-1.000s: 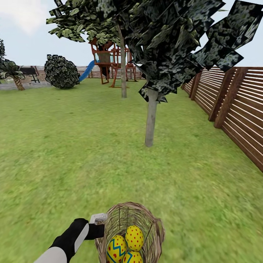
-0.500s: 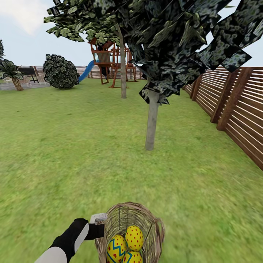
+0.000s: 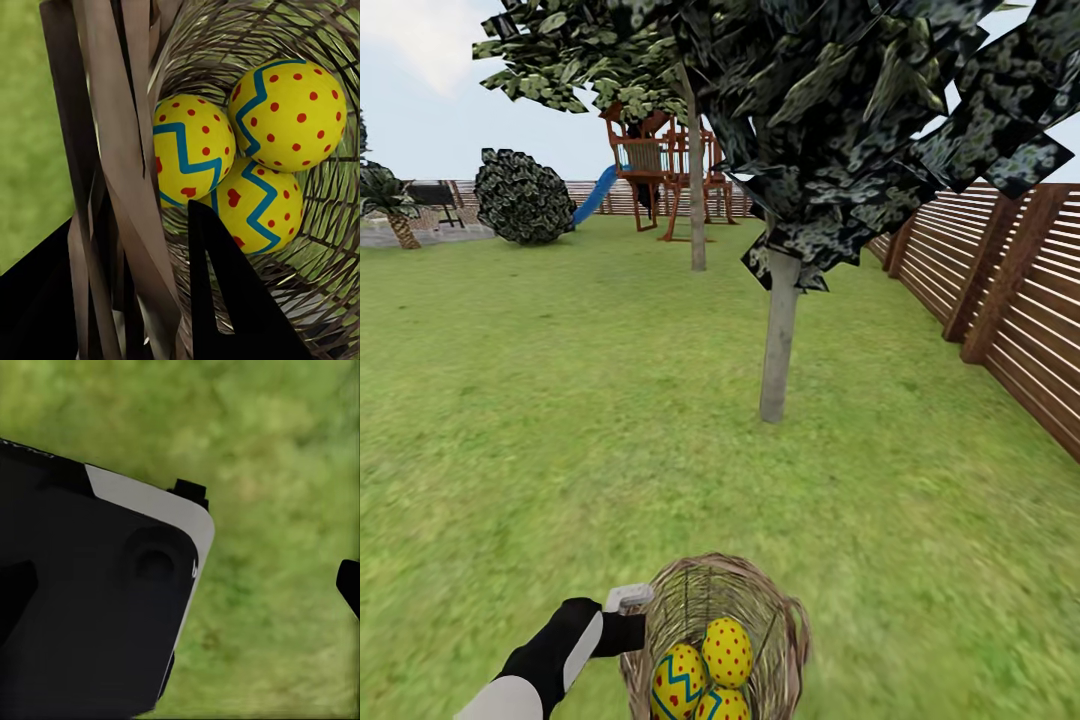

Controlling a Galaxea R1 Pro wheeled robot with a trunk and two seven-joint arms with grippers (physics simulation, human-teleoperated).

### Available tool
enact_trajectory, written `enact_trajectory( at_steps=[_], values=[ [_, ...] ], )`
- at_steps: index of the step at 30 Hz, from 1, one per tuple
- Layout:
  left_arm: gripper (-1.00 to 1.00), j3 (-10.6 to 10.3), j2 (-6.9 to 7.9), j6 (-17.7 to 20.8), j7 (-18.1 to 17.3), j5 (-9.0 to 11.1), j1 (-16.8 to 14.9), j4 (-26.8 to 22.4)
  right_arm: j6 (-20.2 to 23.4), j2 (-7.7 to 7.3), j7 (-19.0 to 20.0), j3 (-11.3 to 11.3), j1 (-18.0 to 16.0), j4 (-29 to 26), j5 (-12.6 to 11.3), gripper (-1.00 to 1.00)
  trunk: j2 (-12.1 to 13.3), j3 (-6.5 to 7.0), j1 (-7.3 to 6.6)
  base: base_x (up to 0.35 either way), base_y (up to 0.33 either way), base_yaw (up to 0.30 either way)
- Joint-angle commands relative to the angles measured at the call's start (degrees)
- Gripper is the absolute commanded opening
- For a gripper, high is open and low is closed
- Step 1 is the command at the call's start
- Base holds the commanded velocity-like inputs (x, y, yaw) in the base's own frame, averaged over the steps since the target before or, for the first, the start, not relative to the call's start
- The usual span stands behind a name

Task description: Take the three Easter eggs out of the wicker basket on the lawn in the garden, then place them on the lawn next to a single tree (choose any tree) so that all three eggs are next to the same tree and none are left in the basket.

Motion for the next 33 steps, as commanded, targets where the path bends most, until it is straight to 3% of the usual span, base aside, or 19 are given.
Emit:
enact_trajectory(
  at_steps=[1,16,20,23,25,26,28,29,31,33],
  values=[
    [-1.00,0.0,-0.02,0.3,0.1,1.1,0.0,-0.1,-0.3,-0.05,0.0,-0.5,0.0,0.2,0.4,1.00,0.0,-0.06,0.04,0.322,0.000,0.000],
    [-1.00,-0.1,-0.04,0.4,0.1,1.1,0.0,-0.1,-0.3,-0.08,0.1,-0.4,0.1,0.3,0.7,1.00,0.0,-0.06,0.04,0.322,0.000,0.000],
    [-1.00,0.0,-0.04,0.3,0.1,1.1,0.0,-0.1,-0.2,-0.07,0.1,-0.3,0.1,-0.1,3.8,1.00,0.0,-0.06,0.04,0.322,0.000,0.000],
    [-1.00,0.0,-0.04,0.4,0.1,1.1,0.0,-0.1,0.2,-0.24,0.2,-0.3,0.0,-0.5,3.9,1.00,0.0,-0.06,0.04,0.322,0.000,0.000],
    [-1.00,-0.1,-0.04,0.3,0.1,1.1,0.0,-0.1,1.0,-0.38,0.4,-0.4,-2.3,-3.6,3.3,1.00,0.0,-0.06,0.04,0.322,0.000,0.000],
    [-1.00,-0.1,-0.04,0.3,0.1,1.1,0.0,-0.1,3.6,-0.39,0.5,-0.6,-4.1,-6.4,3.1,1.00,0.0,-0.06,0.04,0.322,0.000,0.000],
    [-1.00,0.0,-0.04,0.3,0.1,1.1,0.0,-0.2,18.2,-0.51,1.4,-1.1,-9.8,-13.4,2.8,1.00,0.0,-0.06,0.04,0.322,0.000,0.000],
    [-1.00,0.0,-0.04,0.3,0.1,1.1,0.0,-0.2,20.7,-0.55,2.5,-2.5,-11.4,-16.8,2.8,1.00,0.0,-0.06,0.04,0.322,0.000,0.000],
    [-1.00,0.0,-0.04,0.3,0.1,1.1,0.0,-0.2,21.8,-0.88,3.7,-7.1,-13.6,-19.9,2.8,1.00,0.0,-0.06,0.04,0.322,0.000,0.000],
    [-1.00,0.0,0.03,0.3,0.1,1.1,0.0,-0.2,21.8,-1.30,3.9,-9.1,-14.5,-20.2,2.8,1.00,0.0,-0.06,0.04,0.322,0.000,0.000]
  ],
)
